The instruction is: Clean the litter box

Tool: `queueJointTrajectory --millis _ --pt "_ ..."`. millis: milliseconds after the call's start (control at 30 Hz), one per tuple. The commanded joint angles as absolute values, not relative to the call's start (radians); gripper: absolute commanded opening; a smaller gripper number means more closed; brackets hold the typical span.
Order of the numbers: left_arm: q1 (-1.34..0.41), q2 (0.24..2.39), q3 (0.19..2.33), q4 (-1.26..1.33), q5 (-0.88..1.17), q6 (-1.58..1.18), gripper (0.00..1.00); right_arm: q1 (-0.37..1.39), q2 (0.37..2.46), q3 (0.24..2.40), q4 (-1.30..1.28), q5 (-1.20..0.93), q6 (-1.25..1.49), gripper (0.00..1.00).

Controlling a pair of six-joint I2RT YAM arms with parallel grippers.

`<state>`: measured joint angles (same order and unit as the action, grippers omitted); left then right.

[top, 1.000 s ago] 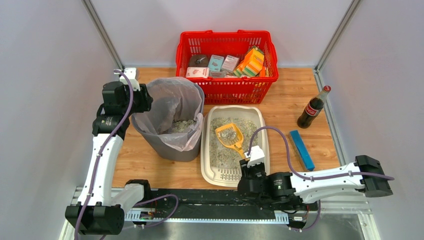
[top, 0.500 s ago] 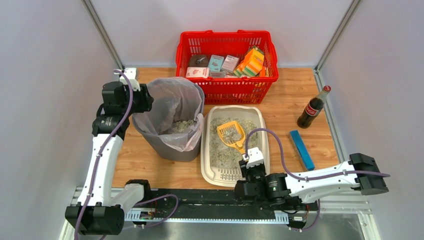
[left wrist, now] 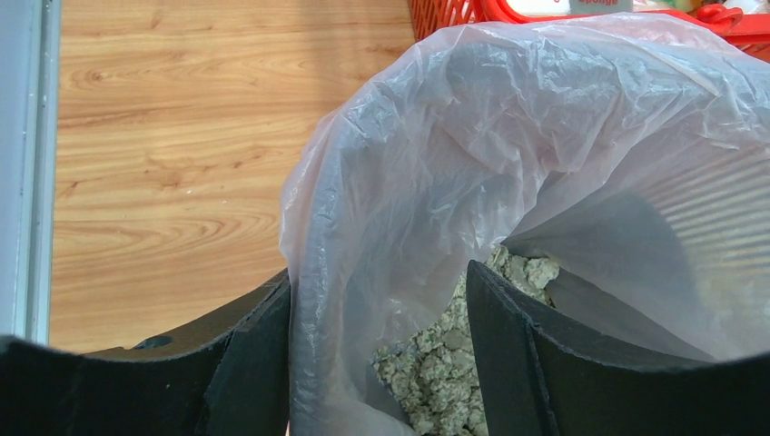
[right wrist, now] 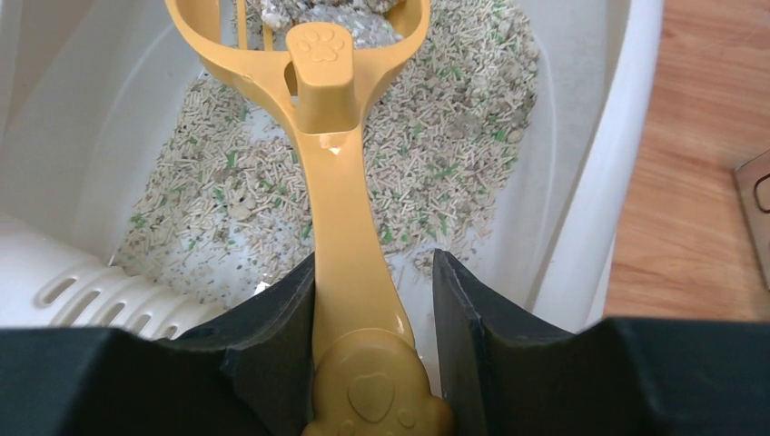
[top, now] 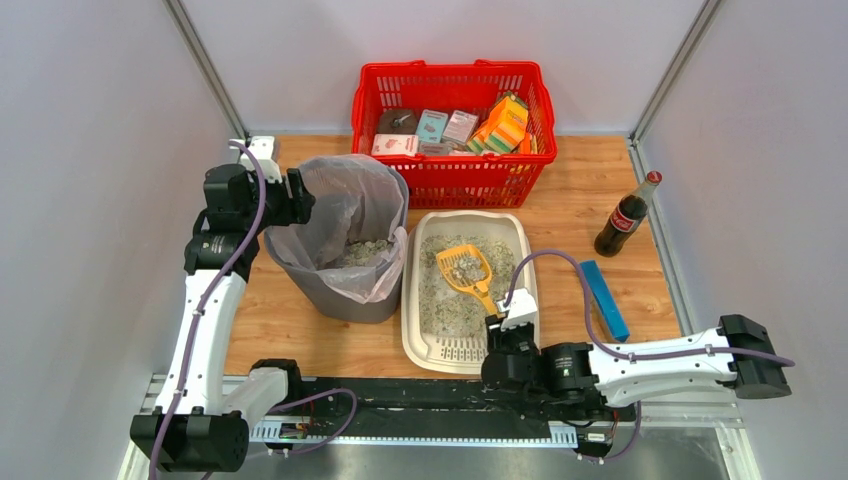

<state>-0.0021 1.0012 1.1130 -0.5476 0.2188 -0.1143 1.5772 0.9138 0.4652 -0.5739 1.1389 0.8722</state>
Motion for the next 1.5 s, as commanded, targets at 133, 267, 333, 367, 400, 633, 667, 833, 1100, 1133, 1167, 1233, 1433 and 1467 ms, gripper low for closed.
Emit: queueJointTrajectory --millis 133,267,333,367,400,633,667,833,1100,1133,1167,1233,1433,1467 --pt "-0.006 0.986 1.088 -0.571 0.249 -0.130 0.73 1.552 0.916 0.482 -0.418 1.108 0.750 0.00" --pt "-0.005 0.957 1.075 -0.551 0.241 -0.132 0.74 1.548 1.024 0.563 -0.564 1.162 0.825 0.00" --pt "-0.006 0.927 1.065 -0.539 0.210 -0.129 0.75 1.531 1.026 0.584 -0.716 1.190 0.995 0.00" --pt "-0.006 0.917 1.054 -0.532 0.198 -0.129 0.75 1.529 1.006 0.560 -0.662 1.127 0.941 0.00" --pt "-0.006 0.904 1.049 -0.528 0.181 -0.130 0.75 1.528 0.985 0.536 -0.546 1.052 0.820 0.00" --pt "-0.006 0.900 1.055 -0.525 0.190 -0.132 0.76 1.488 0.939 0.549 -0.576 1.113 0.921 0.00" --pt "-0.005 0.900 1.054 -0.523 0.193 -0.132 0.76 1.489 0.878 0.520 -0.449 0.975 0.688 0.00" --pt "-0.006 0.899 1.055 -0.517 0.212 -0.135 0.76 1.474 0.897 0.543 -0.645 1.129 0.914 0.00" --pt "-0.006 0.844 1.045 -0.482 0.183 -0.149 0.76 1.433 0.927 0.534 -0.503 1.009 0.776 0.00" --pt "-0.006 0.835 1.040 -0.470 0.180 -0.149 0.76 1.418 0.916 0.500 -0.438 0.964 0.715 0.00" --pt "-0.006 0.816 1.034 -0.460 0.175 -0.152 0.76 1.419 0.904 0.482 -0.357 0.834 0.650 0.00" --pt "-0.005 0.805 1.037 -0.443 0.172 -0.150 0.77 1.417 0.920 0.474 -0.256 0.779 0.586 0.00" --pt "-0.006 0.792 1.048 -0.436 0.169 -0.143 0.77 1.385 0.937 0.517 -0.326 0.858 0.575 0.00" --pt "-0.006 0.788 1.054 -0.437 0.167 -0.144 0.77 1.387 0.936 0.499 -0.268 0.780 0.554 0.00"
